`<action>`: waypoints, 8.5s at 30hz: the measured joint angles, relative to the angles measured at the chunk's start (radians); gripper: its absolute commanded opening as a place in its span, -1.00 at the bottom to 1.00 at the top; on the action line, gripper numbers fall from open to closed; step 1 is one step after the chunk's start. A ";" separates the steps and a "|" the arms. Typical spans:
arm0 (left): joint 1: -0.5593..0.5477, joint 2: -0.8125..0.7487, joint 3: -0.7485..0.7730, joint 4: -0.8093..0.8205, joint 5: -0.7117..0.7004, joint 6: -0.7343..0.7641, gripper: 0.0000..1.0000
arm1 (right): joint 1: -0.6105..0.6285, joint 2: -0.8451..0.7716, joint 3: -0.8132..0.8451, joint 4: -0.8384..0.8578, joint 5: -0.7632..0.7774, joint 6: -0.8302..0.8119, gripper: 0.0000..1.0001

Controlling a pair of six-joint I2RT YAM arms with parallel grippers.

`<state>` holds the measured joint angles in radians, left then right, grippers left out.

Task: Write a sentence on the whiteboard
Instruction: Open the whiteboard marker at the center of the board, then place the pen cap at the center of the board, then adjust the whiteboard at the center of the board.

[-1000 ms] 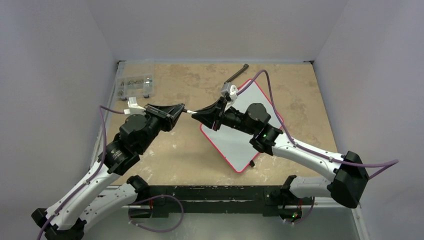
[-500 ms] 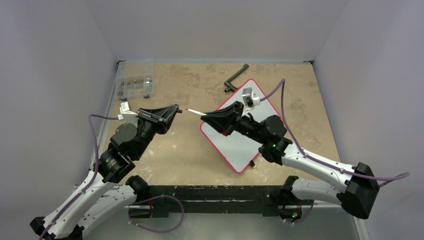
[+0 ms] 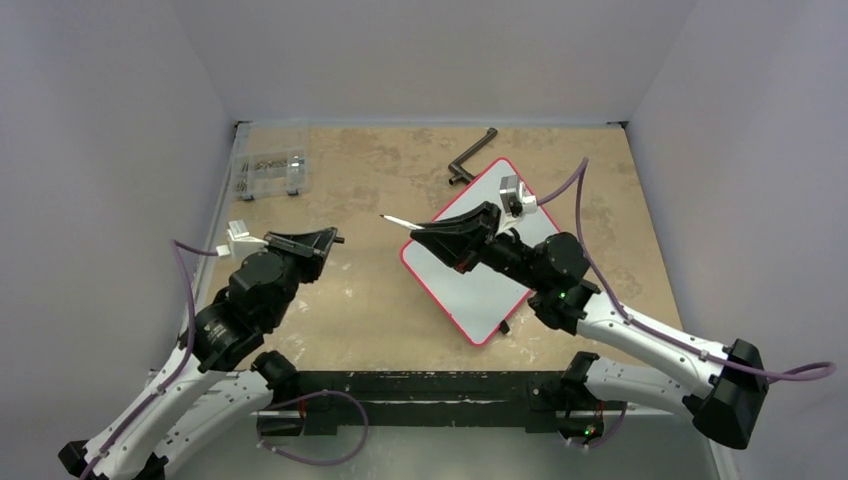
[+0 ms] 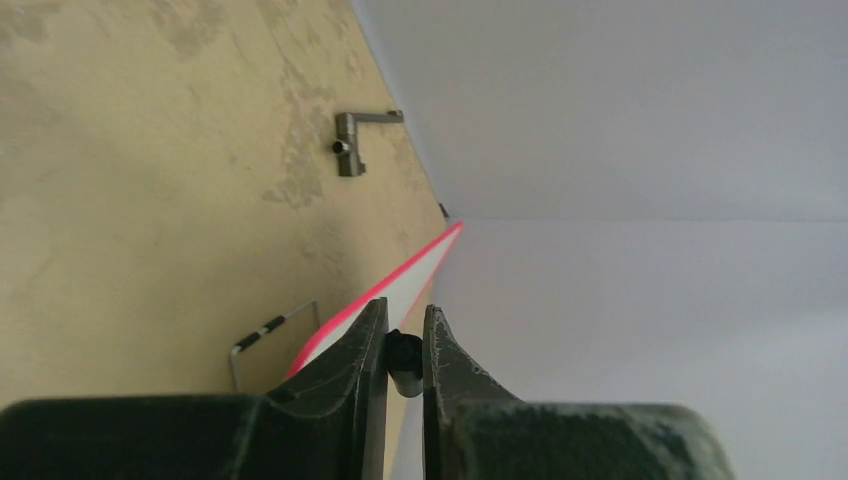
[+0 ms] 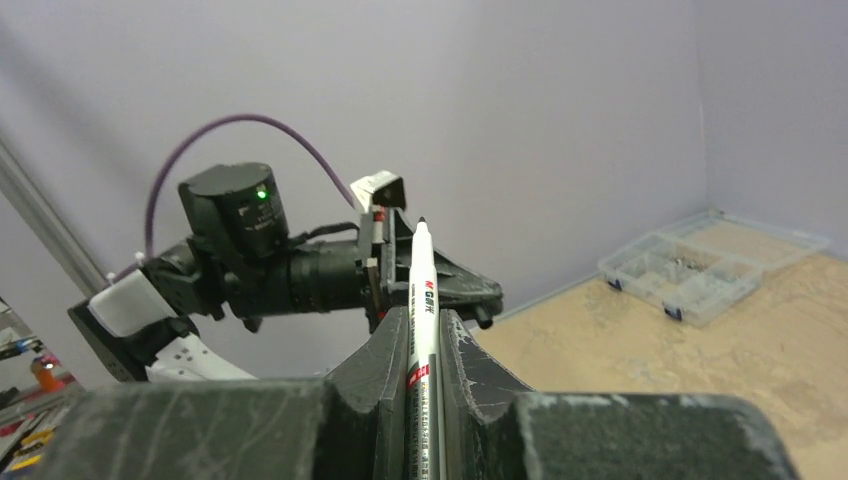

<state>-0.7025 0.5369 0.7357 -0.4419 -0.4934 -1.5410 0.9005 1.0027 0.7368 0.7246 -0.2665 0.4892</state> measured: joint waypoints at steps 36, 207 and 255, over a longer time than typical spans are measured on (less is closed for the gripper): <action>0.041 0.222 -0.233 -0.106 0.097 0.592 0.43 | 0.001 -0.337 -0.039 -0.837 0.370 -0.097 -1.00; -0.168 0.491 0.194 -0.133 0.300 1.016 0.13 | -0.832 0.124 0.091 -0.703 0.644 -0.142 -1.00; 0.098 0.698 -0.025 0.139 0.404 0.846 0.14 | -0.909 0.349 -0.154 -0.393 0.087 -0.106 -1.00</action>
<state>-0.6044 1.2354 0.7105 -0.3031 -0.0891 -0.6952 -0.0082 1.3514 0.5823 0.3313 -0.1795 0.3828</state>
